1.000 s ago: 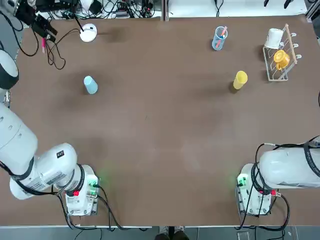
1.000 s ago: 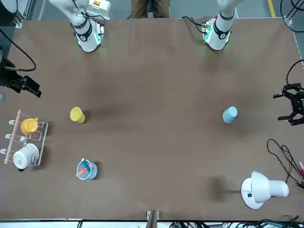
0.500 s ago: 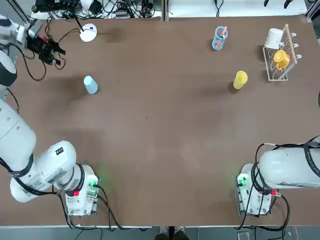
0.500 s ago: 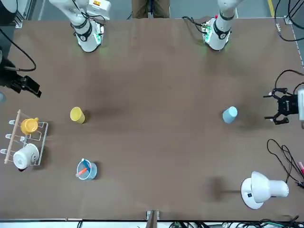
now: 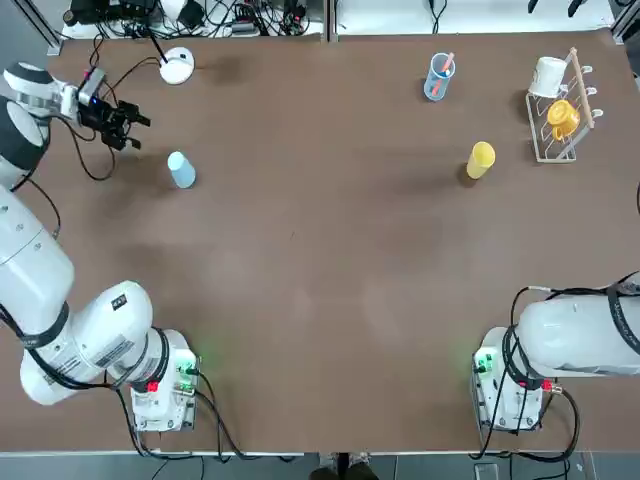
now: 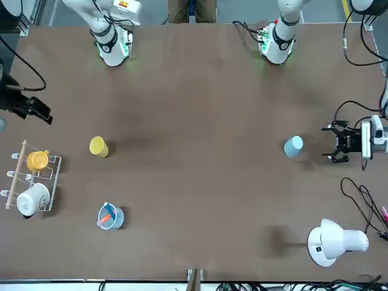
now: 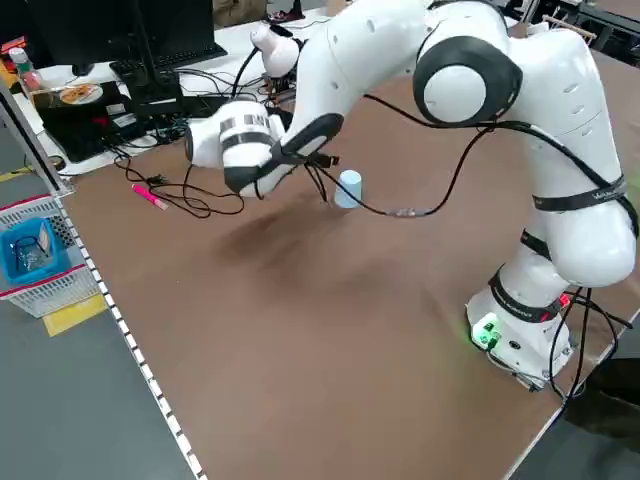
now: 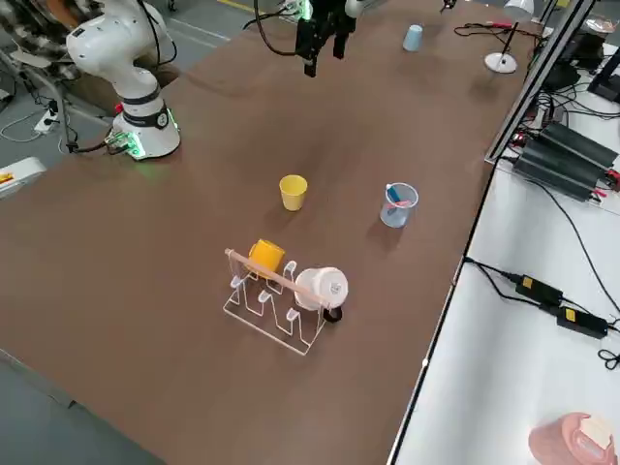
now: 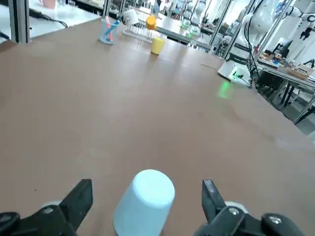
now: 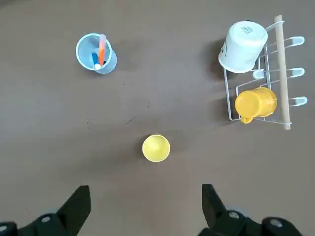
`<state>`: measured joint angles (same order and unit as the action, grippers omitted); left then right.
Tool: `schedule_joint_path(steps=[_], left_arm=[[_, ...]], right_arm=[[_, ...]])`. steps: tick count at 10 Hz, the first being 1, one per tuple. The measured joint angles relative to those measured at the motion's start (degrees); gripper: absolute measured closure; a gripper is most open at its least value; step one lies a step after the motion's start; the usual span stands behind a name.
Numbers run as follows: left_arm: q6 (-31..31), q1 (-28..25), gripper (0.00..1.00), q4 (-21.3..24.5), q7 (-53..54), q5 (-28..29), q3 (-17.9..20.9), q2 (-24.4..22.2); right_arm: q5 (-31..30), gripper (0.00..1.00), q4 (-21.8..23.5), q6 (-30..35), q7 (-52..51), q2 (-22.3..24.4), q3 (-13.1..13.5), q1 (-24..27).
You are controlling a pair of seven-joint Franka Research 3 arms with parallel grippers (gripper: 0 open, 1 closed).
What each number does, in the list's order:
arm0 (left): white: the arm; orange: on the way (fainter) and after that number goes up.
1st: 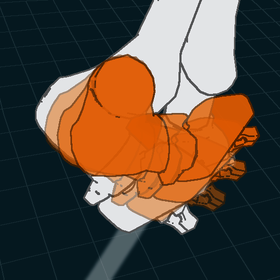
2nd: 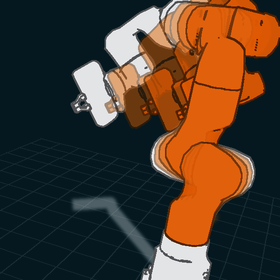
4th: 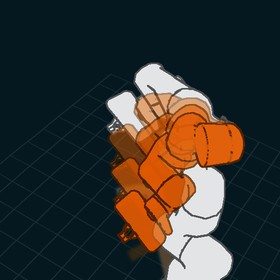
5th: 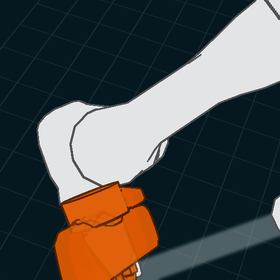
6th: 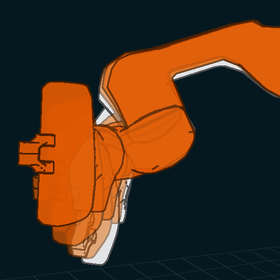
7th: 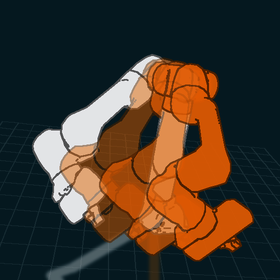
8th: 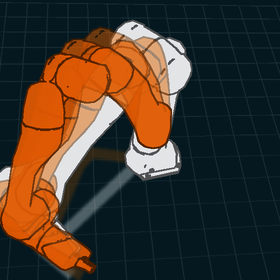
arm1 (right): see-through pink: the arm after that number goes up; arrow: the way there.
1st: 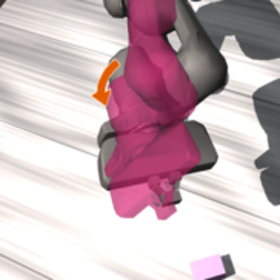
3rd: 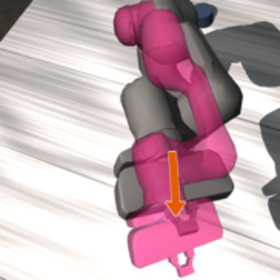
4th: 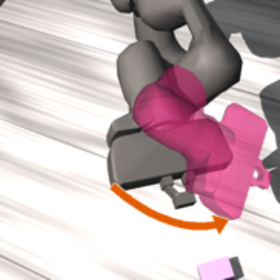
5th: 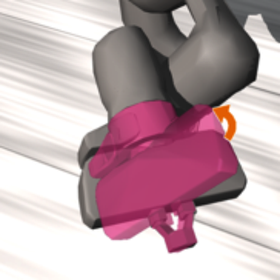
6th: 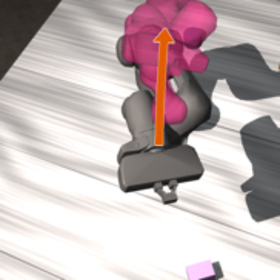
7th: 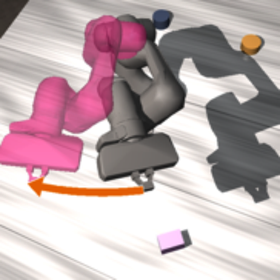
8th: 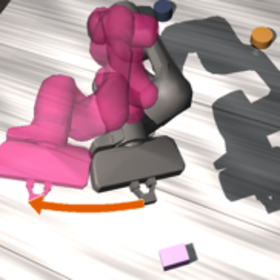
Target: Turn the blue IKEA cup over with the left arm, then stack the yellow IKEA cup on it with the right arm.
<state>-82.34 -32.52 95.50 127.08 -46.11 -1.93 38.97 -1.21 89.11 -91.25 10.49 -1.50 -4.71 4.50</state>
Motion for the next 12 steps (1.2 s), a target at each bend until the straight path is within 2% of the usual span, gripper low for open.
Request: schedule_joint_path(steps=[7,12], left_arm=[[-3.2,0.0,0.02,2.2,13.6,-0.4,0.0,6.6],[-5.9,0.2,0.02,3.0,16.7,-2.1,-1.7,9.7]], right_arm=[[0.0,0.0,0.0,0.0,0.0,0.0,0.0,0.0],[0.0,0.0,0.0,0.0,0.0,0.0,0.0,0.0]])
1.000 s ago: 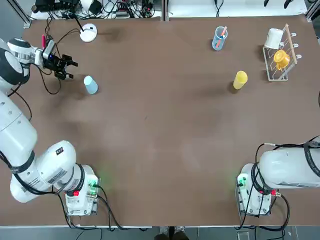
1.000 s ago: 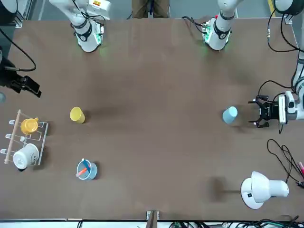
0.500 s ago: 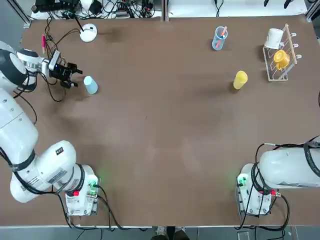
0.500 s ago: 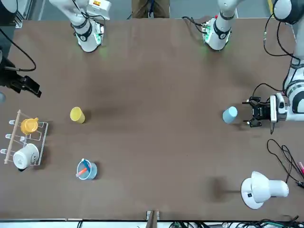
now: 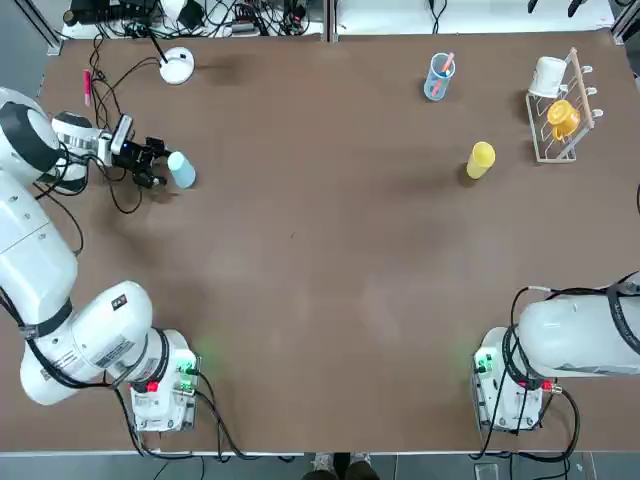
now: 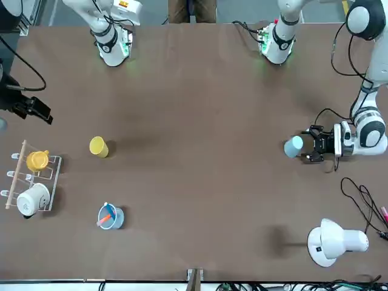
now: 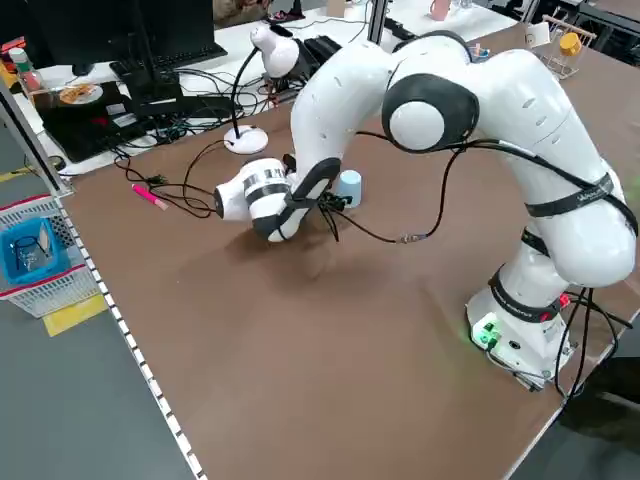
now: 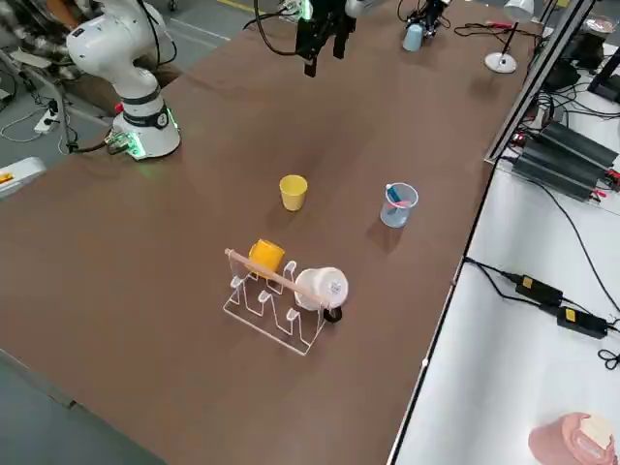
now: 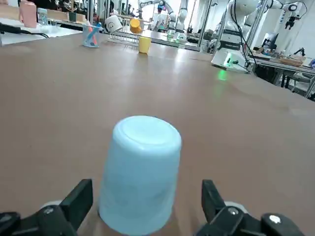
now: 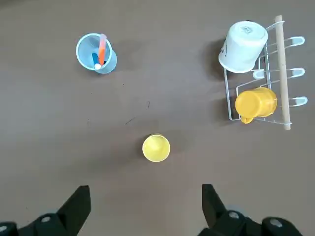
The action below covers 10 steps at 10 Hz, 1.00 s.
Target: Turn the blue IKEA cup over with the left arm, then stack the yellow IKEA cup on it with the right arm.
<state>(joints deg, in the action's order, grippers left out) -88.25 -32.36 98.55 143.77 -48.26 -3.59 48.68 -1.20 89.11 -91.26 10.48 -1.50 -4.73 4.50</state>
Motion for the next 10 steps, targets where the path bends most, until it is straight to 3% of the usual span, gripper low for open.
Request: schedule_joint_path(steps=[10], left_arm=[[-3.1,1.2,0.02,2.4,2.4,-2.6,-2.2,1.0]], right_arm=[[0.0,0.0,0.0,0.0,0.0,0.0,0.0,0.0]])
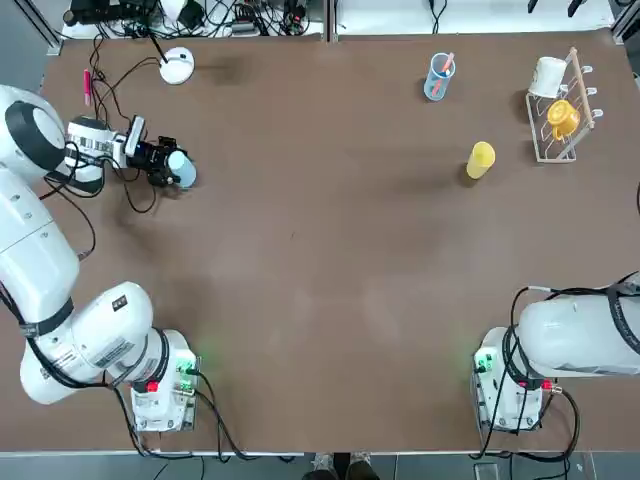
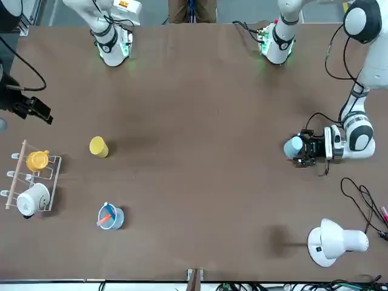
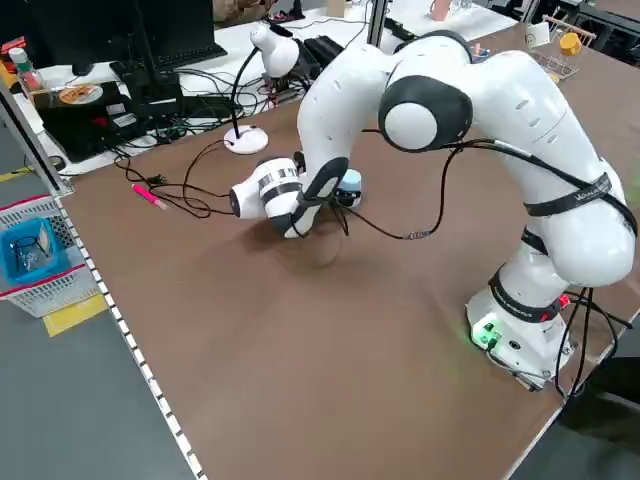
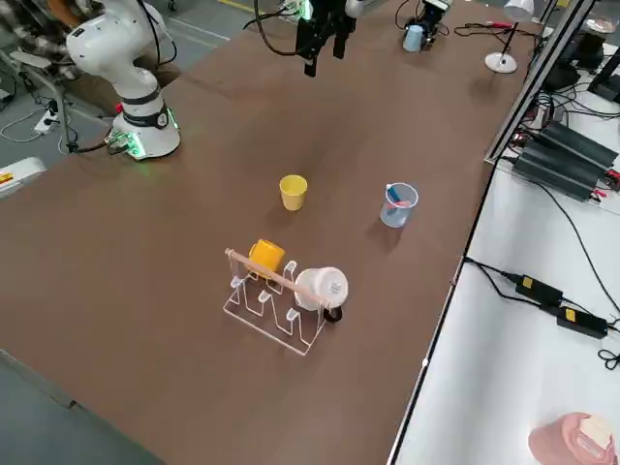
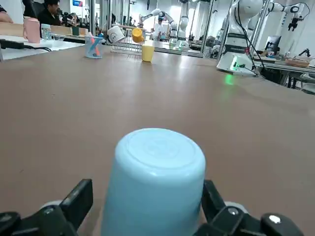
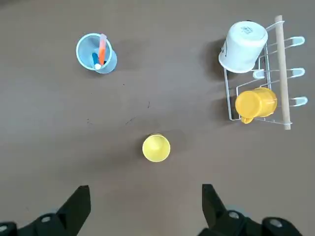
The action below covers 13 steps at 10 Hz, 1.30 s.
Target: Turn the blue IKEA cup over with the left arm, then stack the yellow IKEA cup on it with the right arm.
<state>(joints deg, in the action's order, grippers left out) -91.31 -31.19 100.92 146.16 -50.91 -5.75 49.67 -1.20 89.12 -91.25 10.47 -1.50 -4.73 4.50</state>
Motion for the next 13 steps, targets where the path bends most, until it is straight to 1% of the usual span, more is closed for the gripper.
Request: schedule_joint_path(steps=[1,3,5,6,11,12,13], left_arm=[[-0.1,0.0,0.02,0.2,0.0,-0.1,-0.2,0.1],[-0.9,0.1,0.06,0.5,0.0,-0.1,-1.0,0.2],[-1.0,0.0,0.19,0.5,0.0,-0.1,-1.1,0.2],[-1.0,0.0,0.28,0.5,0.2,-0.3,-1.2,0.2],[-1.1,0.5,0.3,-0.3,0.5,-0.3,-1.5,-0.1],[-1.1,1.0,0.3,-0.8,0.5,-0.3,-1.7,-1.0],[-1.1,1.9,0.3,-0.8,0.0,-0.3,-1.7,-3.2]], right_arm=[[0.0,0.0,0.0,0.0,0.0,0.0,0.0,0.0],[0.0,0.0,0.0,0.0,0.0,0.0,0.0,0.0],[0.0,0.0,0.0,0.1,0.0,0.0,0.0,0.0],[0.0,0.0,0.0,0.1,0.0,0.0,0.0,0.0],[0.0,0.0,0.0,0.1,0.0,0.0,0.0,0.0],[0.0,0.0,0.0,0.1,0.0,0.0,0.0,0.0],[0.0,0.0,0.0,0.1,0.0,0.0,0.0,0.0]])
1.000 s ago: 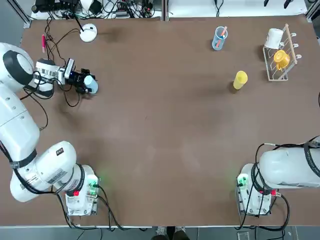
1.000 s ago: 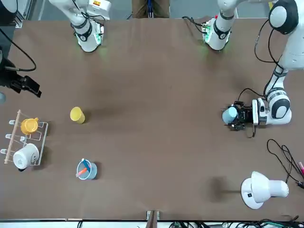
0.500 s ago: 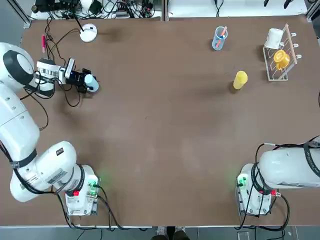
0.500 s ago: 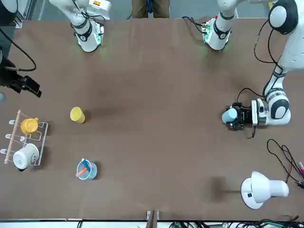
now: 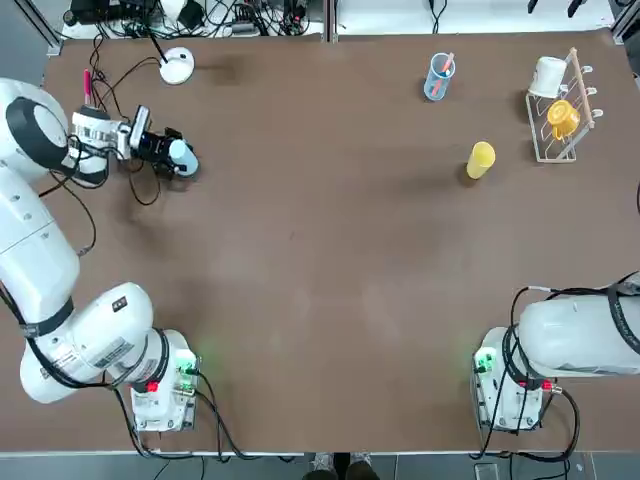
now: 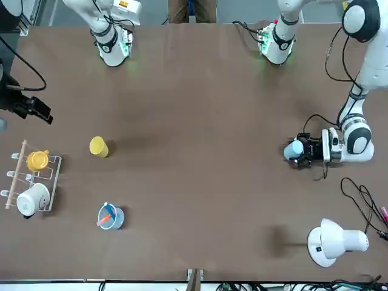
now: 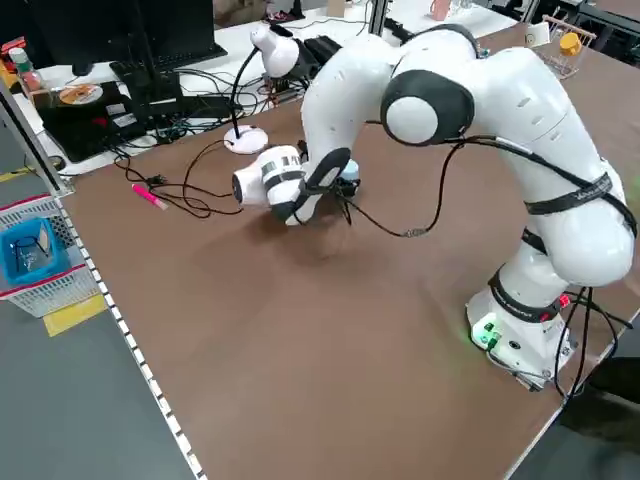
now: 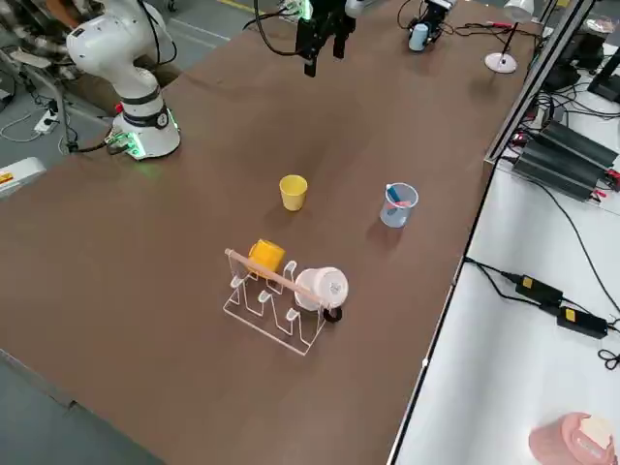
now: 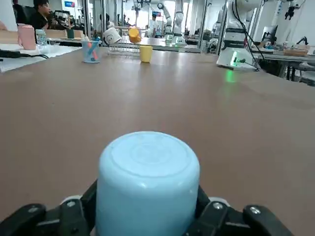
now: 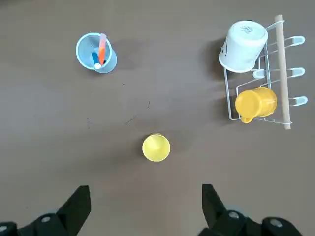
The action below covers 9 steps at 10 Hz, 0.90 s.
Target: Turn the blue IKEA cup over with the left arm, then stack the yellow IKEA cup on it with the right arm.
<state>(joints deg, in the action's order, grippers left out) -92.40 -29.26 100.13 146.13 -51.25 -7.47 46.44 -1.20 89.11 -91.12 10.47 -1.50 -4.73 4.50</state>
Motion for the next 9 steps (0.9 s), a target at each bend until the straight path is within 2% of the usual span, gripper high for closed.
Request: schedule_joint_path(steps=[2,5,7,9], left_arm=[[-1.4,2.4,0.3,1.9,-3.9,0.0,0.0,-7.1],[-9.6,7.4,0.3,9.2,-9.2,0.0,0.0,-18.4],[-14.4,11.7,0.3,13.2,-14.1,0.0,0.0,-23.5],[-19.1,16.8,0.3,14.5,-20.0,0.0,0.0,-27.5]], right_arm=[[0.0,0.0,0.0,0.1,0.0,0.0,0.0,0.0],[0.0,0.0,0.0,0.1,0.0,0.0,0.0,0.0],[0.0,0.0,0.0,0.1,0.0,0.0,0.0,0.0],[0.0,0.0,0.0,0.1,0.0,0.0,0.0,0.0]])
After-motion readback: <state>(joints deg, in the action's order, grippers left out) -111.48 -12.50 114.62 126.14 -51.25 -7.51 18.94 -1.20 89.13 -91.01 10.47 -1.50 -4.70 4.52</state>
